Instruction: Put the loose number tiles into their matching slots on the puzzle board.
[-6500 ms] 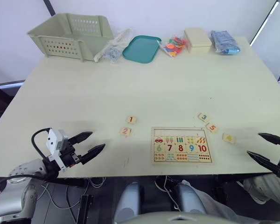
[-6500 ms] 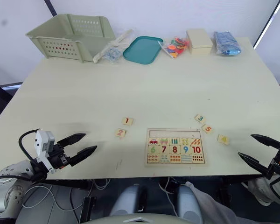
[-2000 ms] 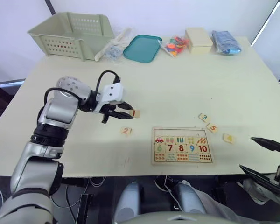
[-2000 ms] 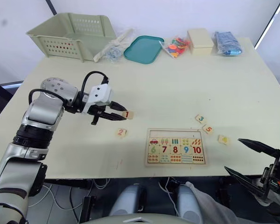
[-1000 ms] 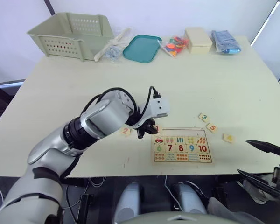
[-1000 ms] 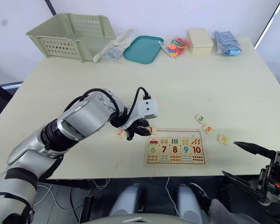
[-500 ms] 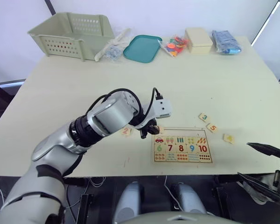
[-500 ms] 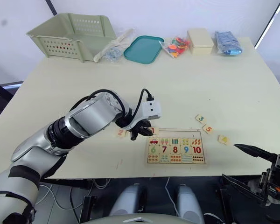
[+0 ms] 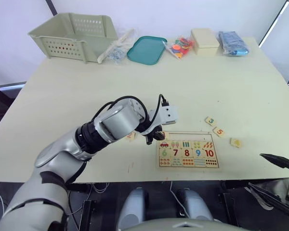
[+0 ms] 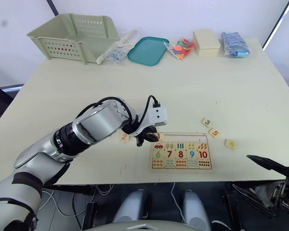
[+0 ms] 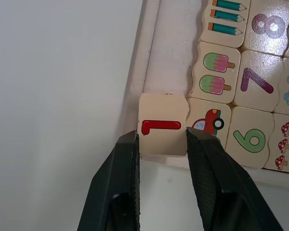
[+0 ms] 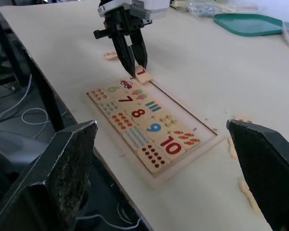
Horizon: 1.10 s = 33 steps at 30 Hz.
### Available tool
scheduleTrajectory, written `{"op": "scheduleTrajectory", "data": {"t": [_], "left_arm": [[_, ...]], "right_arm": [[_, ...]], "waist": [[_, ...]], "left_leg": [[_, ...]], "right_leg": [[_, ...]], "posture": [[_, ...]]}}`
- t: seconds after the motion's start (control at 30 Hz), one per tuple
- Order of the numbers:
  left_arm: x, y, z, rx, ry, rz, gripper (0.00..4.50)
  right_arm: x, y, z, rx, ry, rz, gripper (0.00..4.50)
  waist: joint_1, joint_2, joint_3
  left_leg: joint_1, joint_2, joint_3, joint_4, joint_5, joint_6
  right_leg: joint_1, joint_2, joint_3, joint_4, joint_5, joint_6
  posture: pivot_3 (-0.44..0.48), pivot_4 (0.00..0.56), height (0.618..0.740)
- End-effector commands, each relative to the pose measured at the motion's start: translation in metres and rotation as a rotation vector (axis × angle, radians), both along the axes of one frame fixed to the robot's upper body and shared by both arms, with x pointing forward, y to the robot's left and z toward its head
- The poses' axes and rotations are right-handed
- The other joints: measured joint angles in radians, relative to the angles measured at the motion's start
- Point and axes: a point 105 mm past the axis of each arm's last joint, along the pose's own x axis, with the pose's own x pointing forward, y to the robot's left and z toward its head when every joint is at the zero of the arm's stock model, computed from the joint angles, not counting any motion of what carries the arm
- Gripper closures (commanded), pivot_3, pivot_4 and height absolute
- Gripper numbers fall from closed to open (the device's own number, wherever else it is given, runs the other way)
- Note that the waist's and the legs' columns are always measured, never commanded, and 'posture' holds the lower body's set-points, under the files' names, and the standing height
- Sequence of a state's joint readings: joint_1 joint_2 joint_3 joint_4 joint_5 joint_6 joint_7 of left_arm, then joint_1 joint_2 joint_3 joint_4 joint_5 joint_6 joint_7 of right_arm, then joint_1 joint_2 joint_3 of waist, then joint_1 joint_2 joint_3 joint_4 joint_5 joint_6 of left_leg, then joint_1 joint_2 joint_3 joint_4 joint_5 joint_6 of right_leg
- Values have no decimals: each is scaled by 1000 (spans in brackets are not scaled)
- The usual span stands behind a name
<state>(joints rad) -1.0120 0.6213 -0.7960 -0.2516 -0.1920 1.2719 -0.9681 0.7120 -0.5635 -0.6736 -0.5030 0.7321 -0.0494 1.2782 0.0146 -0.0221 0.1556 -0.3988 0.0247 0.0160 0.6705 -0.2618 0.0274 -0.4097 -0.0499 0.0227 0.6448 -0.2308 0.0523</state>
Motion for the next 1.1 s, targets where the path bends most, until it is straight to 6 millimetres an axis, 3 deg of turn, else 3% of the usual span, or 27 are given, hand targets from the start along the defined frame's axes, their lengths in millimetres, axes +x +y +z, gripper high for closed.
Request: {"op": "scheduleTrajectory", "data": {"t": [0.03,1.1], "left_arm": [[1,-5,3,-11,-27,-22,3575],[-4,-4,-7,11,-41,-73,3575]], "right_arm": [[-3,-1,4,-17,-39,-8,0],[-3,4,9,-11,-40,9,0]], "waist": [[0,0,0],[1,0,0]], "left_leg": [[0,0,0,0,0,0],[0,0,0,0,0,0]], "right_leg": [[0,0,0,0,0,0],[0,0,0,0,0,0]], "posture": [[0,150,740],[0,150,740]]}}
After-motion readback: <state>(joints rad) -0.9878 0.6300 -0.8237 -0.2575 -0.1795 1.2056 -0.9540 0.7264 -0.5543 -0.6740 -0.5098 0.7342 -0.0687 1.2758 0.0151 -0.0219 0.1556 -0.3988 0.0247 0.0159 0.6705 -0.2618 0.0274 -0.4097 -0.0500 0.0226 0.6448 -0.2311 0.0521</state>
